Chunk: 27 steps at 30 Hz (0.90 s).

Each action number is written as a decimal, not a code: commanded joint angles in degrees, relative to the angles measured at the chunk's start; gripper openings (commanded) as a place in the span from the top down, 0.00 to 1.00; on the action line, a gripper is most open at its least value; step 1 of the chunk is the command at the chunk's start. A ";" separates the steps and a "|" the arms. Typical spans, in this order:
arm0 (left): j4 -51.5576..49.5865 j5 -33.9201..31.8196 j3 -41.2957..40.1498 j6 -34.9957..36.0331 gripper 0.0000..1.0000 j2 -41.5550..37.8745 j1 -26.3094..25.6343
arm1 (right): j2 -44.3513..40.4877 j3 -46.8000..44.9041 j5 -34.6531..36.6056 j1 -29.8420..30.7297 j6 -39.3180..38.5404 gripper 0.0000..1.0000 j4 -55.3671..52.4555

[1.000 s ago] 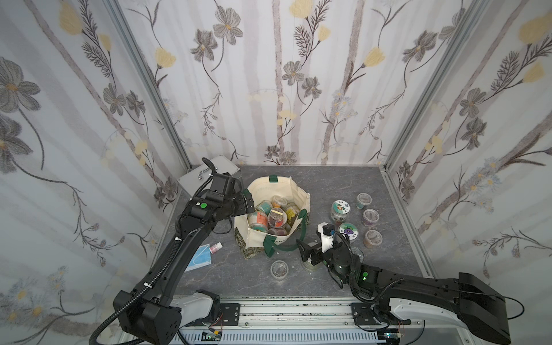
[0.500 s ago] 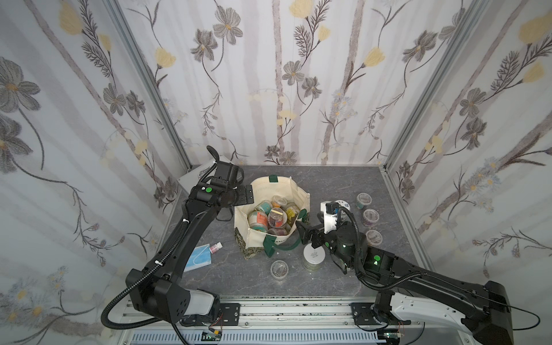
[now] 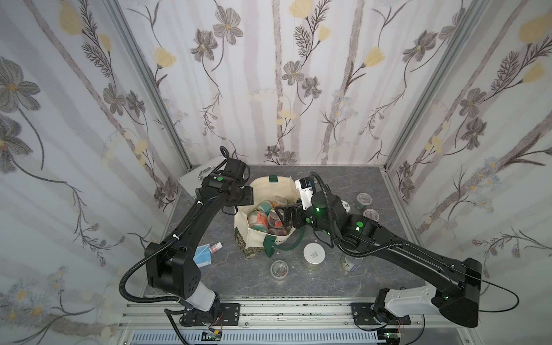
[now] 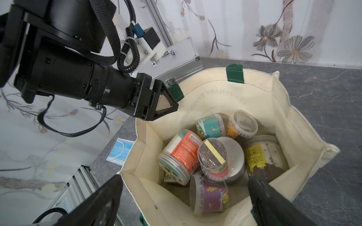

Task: Take out the seed jars from the canvas bag
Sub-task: Adjust the canvas bag at the center of the board.

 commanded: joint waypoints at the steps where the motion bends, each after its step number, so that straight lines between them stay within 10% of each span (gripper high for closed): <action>1: 1.26 1.09 -0.58 0.55 0.52 -0.30 -0.36 | 5.92 5.74 0.10 -0.58 -0.91 0.00 -7.27; 10: 6.17 -1.77 -2.87 1.68 0.97 -6.26 -3.54 | 20.63 20.88 1.95 -1.02 0.61 0.04 -18.39; 27: 12.14 -5.09 -8.46 2.84 1.00 -11.35 -8.38 | 25.83 19.39 11.35 0.96 12.78 0.13 -19.58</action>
